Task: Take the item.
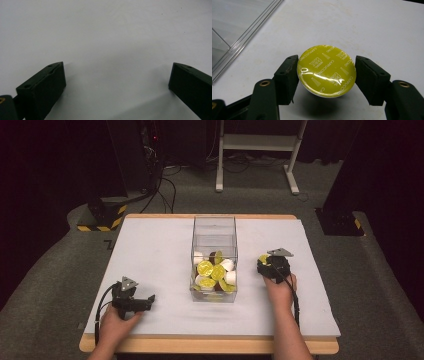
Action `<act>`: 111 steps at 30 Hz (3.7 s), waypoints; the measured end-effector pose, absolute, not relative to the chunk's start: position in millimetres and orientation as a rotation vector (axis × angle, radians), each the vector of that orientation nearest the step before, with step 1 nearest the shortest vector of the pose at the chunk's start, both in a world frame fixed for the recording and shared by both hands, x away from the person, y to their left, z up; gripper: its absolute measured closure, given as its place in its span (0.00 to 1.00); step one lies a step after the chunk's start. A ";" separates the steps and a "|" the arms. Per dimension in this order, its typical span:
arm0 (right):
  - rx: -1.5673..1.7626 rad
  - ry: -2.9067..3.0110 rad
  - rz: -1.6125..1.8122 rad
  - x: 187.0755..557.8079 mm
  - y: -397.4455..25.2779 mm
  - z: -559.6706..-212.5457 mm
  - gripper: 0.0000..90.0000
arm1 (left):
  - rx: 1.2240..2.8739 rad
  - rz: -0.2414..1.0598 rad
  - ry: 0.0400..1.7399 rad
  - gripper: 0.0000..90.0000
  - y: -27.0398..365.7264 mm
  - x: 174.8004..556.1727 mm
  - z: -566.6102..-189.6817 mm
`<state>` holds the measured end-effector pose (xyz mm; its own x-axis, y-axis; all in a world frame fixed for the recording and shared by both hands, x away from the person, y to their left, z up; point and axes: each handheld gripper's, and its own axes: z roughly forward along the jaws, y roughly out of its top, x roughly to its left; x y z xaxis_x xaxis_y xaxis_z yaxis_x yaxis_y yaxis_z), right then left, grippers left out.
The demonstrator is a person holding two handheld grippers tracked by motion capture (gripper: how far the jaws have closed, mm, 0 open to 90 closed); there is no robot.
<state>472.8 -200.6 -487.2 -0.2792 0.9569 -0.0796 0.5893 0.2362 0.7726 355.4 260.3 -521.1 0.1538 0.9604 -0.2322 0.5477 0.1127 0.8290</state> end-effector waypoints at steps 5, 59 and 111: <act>1.407 1.956 0.860 472.6 -200.2 -488.3 0.42 | 1.550 0.590 1.508 0.01 260.3 355.3 -521.1; 1.363 1.907 1.022 444.3 -195.6 -453.3 0.25 | 1.549 0.589 1.508 0.01 260.3 355.4 -521.1; 1.350 2.171 0.915 375.0 -164.0 -504.9 0.26 | 1.549 0.589 1.507 0.01 260.3 355.5 -521.2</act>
